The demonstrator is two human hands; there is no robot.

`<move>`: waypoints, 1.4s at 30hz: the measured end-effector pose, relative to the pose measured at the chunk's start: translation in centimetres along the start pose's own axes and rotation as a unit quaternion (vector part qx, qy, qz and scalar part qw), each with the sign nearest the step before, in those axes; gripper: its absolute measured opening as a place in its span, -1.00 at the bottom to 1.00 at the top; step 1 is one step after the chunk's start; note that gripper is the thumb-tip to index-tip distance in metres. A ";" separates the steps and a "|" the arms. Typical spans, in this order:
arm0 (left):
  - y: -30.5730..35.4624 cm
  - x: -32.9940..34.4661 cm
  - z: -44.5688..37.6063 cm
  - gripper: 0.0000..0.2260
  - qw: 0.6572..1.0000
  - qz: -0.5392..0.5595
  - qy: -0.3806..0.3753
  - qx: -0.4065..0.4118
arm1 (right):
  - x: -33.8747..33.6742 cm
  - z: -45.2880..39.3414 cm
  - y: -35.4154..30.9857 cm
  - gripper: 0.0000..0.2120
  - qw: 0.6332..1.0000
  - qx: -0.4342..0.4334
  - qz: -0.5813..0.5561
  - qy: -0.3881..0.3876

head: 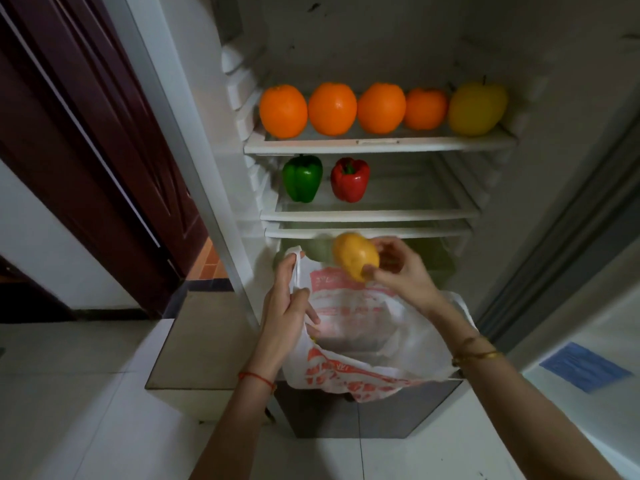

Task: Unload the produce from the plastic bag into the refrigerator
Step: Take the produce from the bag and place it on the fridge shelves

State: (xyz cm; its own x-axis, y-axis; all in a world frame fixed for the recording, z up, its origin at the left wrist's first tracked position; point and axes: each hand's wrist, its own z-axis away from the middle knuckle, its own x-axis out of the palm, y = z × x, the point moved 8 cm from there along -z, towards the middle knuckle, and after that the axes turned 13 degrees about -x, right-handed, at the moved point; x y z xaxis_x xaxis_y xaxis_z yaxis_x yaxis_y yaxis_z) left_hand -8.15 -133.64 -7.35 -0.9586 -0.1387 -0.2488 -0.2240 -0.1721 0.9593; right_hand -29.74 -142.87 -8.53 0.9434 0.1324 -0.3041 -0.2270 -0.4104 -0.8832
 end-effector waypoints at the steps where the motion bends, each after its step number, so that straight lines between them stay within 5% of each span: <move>1: 0.0 0.1 -0.4 -0.53 1.000 -0.003 0.001 -0.002 | -1.3 -0.8 -1.0 -0.59 0.999 -0.010 -0.003 0.039; 6: 0.4 0.4 -1.3 -0.54 1.000 -0.018 0.002 0.000 | -6.8 -5.4 -2.4 -0.60 0.977 0.011 0.054 0.208; 18: 0.7 -1.2 -1.8 -0.58 0.999 -0.023 0.033 0.001 | -7.2 -11.9 0.3 -0.59 0.964 0.110 0.185 0.159; 25: 0.3 -1.6 -1.6 -0.56 0.997 -0.059 0.055 0.006 | -8.0 -10.9 0.1 -0.50 0.956 0.057 0.194 0.211; 31: 0.2 -1.8 -0.6 -0.57 0.996 -0.061 0.065 0.007 | -7.6 -5.2 -4.0 -0.76 0.934 -0.096 0.184 0.290; 34: -0.5 -1.8 0.1 -0.58 0.996 -0.059 0.066 0.005 | -3.7 -2.7 -5.2 -0.85 0.953 -0.165 0.204 0.149; 37: -1.0 -1.8 1.0 -0.57 0.995 -0.069 0.068 0.028 | 3.0 -0.4 -1.7 -0.88 0.964 -0.112 0.210 -0.120; 39: -1.1 -1.6 1.7 -0.54 0.993 -0.078 0.065 0.054 | 6.8 1.7 2.1 -0.87 0.943 -0.039 0.206 -0.259; 42: -1.3 -1.5 2.8 -0.55 0.994 -0.075 0.053 0.065 | 10.5 4.4 6.6 -0.81 0.895 0.037 0.248 -0.369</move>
State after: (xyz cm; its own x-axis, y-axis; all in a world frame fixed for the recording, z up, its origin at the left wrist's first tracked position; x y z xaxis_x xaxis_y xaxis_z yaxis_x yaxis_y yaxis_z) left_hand -6.88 -130.50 -7.82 -0.8902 -0.2242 -0.3966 -0.3908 -0.0716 0.9177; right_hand -22.42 -140.18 -19.10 0.3127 0.5213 -0.7940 -0.6150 -0.5259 -0.5875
